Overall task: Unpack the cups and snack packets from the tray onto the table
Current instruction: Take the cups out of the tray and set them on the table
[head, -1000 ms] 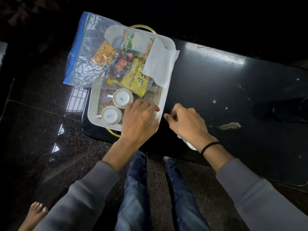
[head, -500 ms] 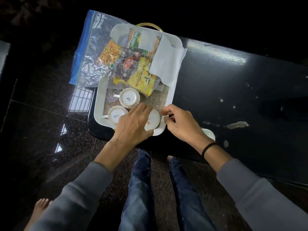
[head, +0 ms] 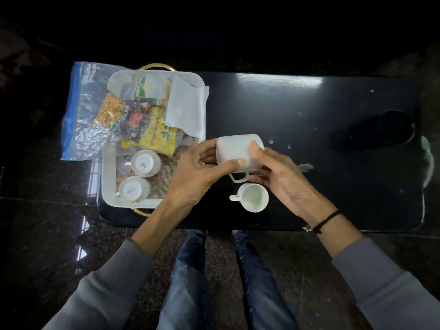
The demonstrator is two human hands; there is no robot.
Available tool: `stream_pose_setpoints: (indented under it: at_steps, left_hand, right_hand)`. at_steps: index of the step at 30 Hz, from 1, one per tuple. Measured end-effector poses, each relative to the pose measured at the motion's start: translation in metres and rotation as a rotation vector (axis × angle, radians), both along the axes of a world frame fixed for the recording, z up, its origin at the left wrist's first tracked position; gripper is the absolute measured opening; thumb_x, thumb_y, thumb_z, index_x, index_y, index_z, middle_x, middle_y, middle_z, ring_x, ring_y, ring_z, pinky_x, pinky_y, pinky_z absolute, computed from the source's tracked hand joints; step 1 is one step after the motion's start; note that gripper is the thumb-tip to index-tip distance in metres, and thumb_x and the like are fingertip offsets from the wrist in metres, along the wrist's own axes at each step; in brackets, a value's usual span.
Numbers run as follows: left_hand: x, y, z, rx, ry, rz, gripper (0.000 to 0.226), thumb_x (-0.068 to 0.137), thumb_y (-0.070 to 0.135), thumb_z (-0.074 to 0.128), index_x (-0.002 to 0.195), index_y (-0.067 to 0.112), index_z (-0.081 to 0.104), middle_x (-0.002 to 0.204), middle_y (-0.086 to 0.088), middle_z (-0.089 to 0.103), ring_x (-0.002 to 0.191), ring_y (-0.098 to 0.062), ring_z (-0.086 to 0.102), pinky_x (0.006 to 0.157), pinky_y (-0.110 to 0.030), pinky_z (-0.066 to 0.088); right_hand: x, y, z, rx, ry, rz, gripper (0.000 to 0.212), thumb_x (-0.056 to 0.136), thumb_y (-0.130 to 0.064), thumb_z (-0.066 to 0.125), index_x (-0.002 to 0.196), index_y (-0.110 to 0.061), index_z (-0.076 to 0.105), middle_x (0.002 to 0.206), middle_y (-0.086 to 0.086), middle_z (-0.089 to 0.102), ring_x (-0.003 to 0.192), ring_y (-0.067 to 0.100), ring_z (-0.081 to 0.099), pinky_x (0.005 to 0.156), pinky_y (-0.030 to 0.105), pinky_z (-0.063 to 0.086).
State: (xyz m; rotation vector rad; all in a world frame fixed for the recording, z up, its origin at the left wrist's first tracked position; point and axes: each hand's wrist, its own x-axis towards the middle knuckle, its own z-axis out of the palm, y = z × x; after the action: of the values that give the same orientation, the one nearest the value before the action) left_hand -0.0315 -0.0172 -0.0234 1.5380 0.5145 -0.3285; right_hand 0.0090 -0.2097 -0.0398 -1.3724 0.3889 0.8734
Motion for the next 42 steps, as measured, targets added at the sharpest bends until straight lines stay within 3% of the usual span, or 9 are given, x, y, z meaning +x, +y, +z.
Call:
stream_pose_setpoints:
  at_steps: [5,8,12,16,18,25,34,37,42]
  left_hand:
    - [0.010,-0.046,-0.006,-0.127,0.063,-0.198,0.060,0.076,0.010,0.088,0.130,0.015,0.064,0.119,0.000,0.075,0.111,-0.009,0.070,0.093,-0.022,0.056]
    - [0.013,-0.070,-0.012,-0.055,0.116,-0.370,0.068,0.077,0.003,0.085,0.138,0.016,0.058,0.125,0.003,0.071,0.116,-0.007,0.067,0.104,-0.027,0.052]
    - [0.010,-0.095,-0.022,0.161,0.134,-0.497,0.055,0.083,0.000,0.077,0.135,0.014,0.062,0.128,0.000,0.070,0.121,-0.010,0.063,0.111,-0.033,0.046]
    - [0.006,-0.107,-0.032,0.314,0.123,-0.564,0.046,0.087,0.006,0.075,0.131,0.017,0.066,0.128,0.003,0.071,0.121,-0.008,0.063,0.107,-0.021,0.044]
    - [0.005,-0.109,-0.035,0.333,0.122,-0.578,0.044,0.087,0.008,0.075,0.130,0.018,0.067,0.127,0.005,0.071,0.120,-0.005,0.063,0.107,-0.019,0.043]
    - [0.003,-0.117,-0.046,0.438,0.112,-0.609,0.040,0.089,0.010,0.073,0.128,0.018,0.067,0.124,0.007,0.072,0.115,-0.002,0.062,0.080,0.010,0.033]
    - [-0.003,-0.125,-0.049,0.497,0.112,-0.593,0.038,0.090,0.010,0.072,0.127,0.017,0.067,0.122,0.006,0.072,0.099,-0.008,0.066,0.071,0.011,0.032]
    - [-0.005,-0.125,-0.046,0.506,0.092,-0.558,0.037,0.090,0.008,0.072,0.126,0.016,0.067,0.120,0.006,0.073,0.104,-0.001,0.060,0.076,0.013,0.029]
    - [-0.001,-0.118,-0.037,0.490,0.060,-0.507,0.038,0.090,0.009,0.071,0.127,0.016,0.066,0.121,0.005,0.072,0.115,-0.007,0.064,0.084,0.008,0.034]
  right_hand:
    - [-0.003,-0.063,0.010,-0.067,-0.100,-0.081,0.057,0.068,-0.043,0.087,0.116,-0.017,0.074,0.112,0.004,0.079,0.105,0.018,0.075,0.083,0.027,0.060]
    - [-0.013,-0.099,0.012,-0.319,-0.225,-0.045,0.068,0.058,-0.049,0.094,0.118,-0.026,0.071,0.109,-0.011,0.078,0.103,0.004,0.073,0.080,0.019,0.059]
    - [-0.033,-0.132,0.004,-0.677,-0.401,0.119,0.073,0.056,-0.060,0.091,0.118,-0.033,0.063,0.106,-0.021,0.070,0.098,-0.010,0.064,0.076,0.007,0.052]
    - [-0.052,-0.147,-0.017,-0.883,-0.528,0.331,0.073,0.057,-0.058,0.087,0.119,-0.031,0.058,0.116,-0.016,0.066,0.099,0.010,0.062,0.090,0.035,0.052]
    - [-0.060,-0.149,-0.030,-0.954,-0.621,0.443,0.074,0.060,-0.052,0.088,0.123,-0.026,0.058,0.123,-0.010,0.066,0.103,0.015,0.062,0.095,0.037,0.044]
    - [-0.069,-0.151,-0.060,-1.069,-0.748,0.575,0.076,0.062,-0.042,0.087,0.128,-0.018,0.059,0.127,0.000,0.068,0.114,0.024,0.064,0.096,0.035,0.034]
    - [-0.063,-0.150,-0.061,-1.091,-0.782,0.650,0.074,0.062,-0.036,0.087,0.127,-0.016,0.057,0.124,0.002,0.066,0.107,0.025,0.064,0.093,0.038,0.040]
    - [-0.059,-0.147,-0.055,-1.102,-0.744,0.731,0.084,0.063,-0.050,0.087,0.133,-0.017,0.055,0.131,0.000,0.062,0.114,0.024,0.060,0.097,0.039,0.038]
    - [-0.044,-0.133,-0.034,-1.092,-0.787,0.790,0.088,0.067,-0.074,0.073,0.134,-0.020,0.056,0.134,-0.001,0.061,0.121,0.025,0.055,0.098,0.042,0.037]
